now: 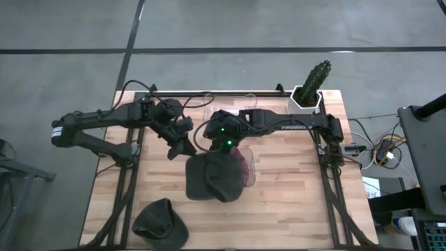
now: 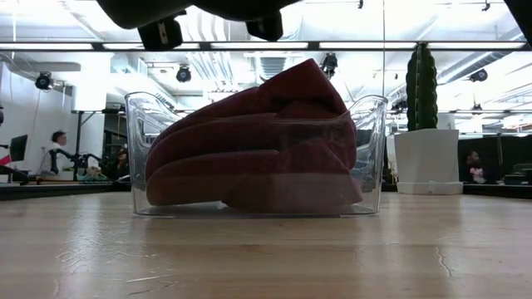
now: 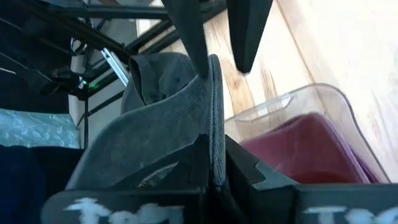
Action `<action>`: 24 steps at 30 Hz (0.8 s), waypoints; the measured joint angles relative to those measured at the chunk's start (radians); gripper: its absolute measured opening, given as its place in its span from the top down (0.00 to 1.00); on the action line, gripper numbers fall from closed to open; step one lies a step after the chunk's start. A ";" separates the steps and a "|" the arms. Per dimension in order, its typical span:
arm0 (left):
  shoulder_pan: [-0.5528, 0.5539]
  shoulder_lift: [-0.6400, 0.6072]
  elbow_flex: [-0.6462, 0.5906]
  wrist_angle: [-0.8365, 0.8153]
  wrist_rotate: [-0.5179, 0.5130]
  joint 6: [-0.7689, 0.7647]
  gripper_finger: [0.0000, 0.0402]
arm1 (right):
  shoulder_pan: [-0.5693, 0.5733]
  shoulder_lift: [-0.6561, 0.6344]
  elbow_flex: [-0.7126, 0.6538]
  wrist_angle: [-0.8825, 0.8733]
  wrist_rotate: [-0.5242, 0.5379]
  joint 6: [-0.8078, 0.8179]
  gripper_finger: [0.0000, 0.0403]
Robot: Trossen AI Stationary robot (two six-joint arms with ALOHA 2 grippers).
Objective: Pick & Place hat
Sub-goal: Put the top black cap into the top transparent bin
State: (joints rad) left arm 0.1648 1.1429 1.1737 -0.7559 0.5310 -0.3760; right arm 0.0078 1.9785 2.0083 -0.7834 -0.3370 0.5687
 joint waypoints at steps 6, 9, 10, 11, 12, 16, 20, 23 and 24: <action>0.004 -0.061 0.000 0.003 -0.074 0.004 0.69 | -0.020 -0.005 0.000 -0.069 0.056 -0.018 0.97; 0.004 -0.101 0.000 0.010 -0.115 0.006 0.68 | -0.045 -0.010 0.000 -0.090 0.106 -0.058 0.97; 0.004 -0.115 0.000 0.019 -0.133 0.006 0.68 | -0.054 -0.012 0.000 -0.096 0.115 -0.075 0.97; 0.004 -0.128 0.000 0.025 -0.148 0.006 0.68 | -0.065 -0.013 0.000 -0.100 0.126 -0.094 0.97; 0.004 -0.142 0.000 0.027 -0.154 0.005 0.68 | -0.076 -0.013 0.000 -0.101 0.130 -0.116 0.97; 0.004 -0.188 0.000 0.031 -0.180 0.000 0.68 | -0.129 -0.014 0.000 -0.118 0.132 -0.191 0.97; 0.004 -0.229 0.000 0.031 -0.204 0.005 0.68 | -0.190 -0.014 0.000 -0.156 0.158 -0.260 0.97; 0.004 -0.248 0.000 0.031 -0.219 0.008 0.68 | -0.242 -0.015 0.000 -0.179 0.176 -0.319 0.97; 0.004 -0.252 0.000 0.031 -0.223 0.011 0.68 | -0.259 -0.017 0.000 -0.181 0.191 -0.338 0.97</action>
State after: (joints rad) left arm 0.1688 0.8911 1.1740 -0.7246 0.3084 -0.3651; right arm -0.2516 1.9619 2.0083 -0.9648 -0.1459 0.2307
